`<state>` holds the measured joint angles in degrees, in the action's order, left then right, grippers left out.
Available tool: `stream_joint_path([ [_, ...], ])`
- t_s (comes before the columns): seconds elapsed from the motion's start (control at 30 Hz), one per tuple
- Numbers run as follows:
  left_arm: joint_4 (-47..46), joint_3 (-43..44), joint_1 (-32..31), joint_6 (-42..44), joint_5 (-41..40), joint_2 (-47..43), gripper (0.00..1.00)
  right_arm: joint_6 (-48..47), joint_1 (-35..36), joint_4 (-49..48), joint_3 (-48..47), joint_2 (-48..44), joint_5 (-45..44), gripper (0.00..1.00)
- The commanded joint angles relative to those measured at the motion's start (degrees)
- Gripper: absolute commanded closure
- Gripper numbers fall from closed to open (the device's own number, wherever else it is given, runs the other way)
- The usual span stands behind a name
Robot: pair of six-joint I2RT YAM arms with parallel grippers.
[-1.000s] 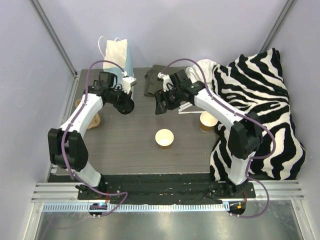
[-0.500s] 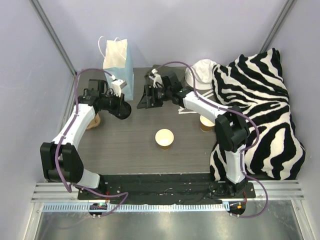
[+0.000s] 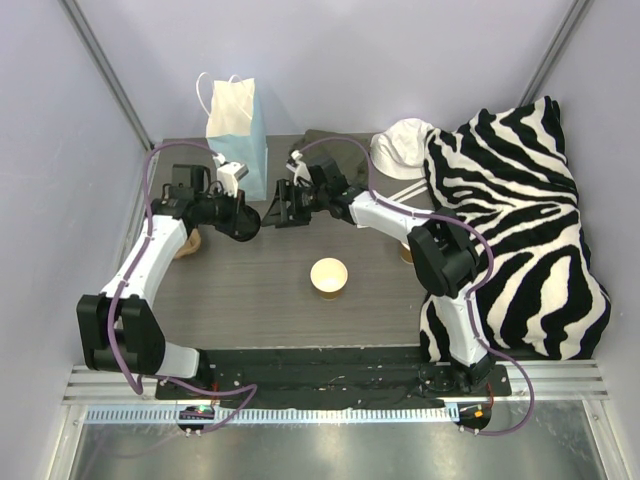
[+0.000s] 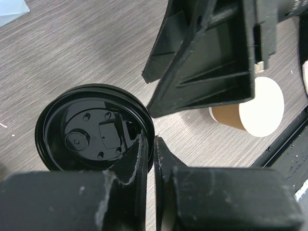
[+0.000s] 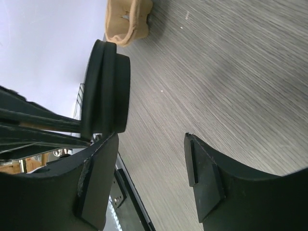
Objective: Pack the takeout coffee
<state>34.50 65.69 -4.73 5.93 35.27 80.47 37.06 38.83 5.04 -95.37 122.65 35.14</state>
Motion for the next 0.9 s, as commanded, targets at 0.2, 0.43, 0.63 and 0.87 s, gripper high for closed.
stream_joint_path([
  [0.2, -2.6, -0.04, 1.04, -0.05, 1.29, 0.13, 1.0, 3.81, 0.37, -10.39, 1.68, -2.5, 3.97, 0.34],
  [0.43, -2.25, -0.04, 1.04, -0.48, 3.23, -0.57, 1.0, 5.04, 0.37, -10.66, -0.51, -0.22, 3.89, 0.34],
  [0.63, -1.89, -0.04, 1.04, -0.75, 3.41, -1.28, 1.0, 4.43, 0.72, -9.7, -2.01, 1.36, 2.84, 0.35],
  [0.87, -2.07, -0.12, 1.22, -1.1, 1.3, -1.36, 1.0, 1.62, 1.86, -5.92, -6.84, 5.05, 0.02, 0.39],
])
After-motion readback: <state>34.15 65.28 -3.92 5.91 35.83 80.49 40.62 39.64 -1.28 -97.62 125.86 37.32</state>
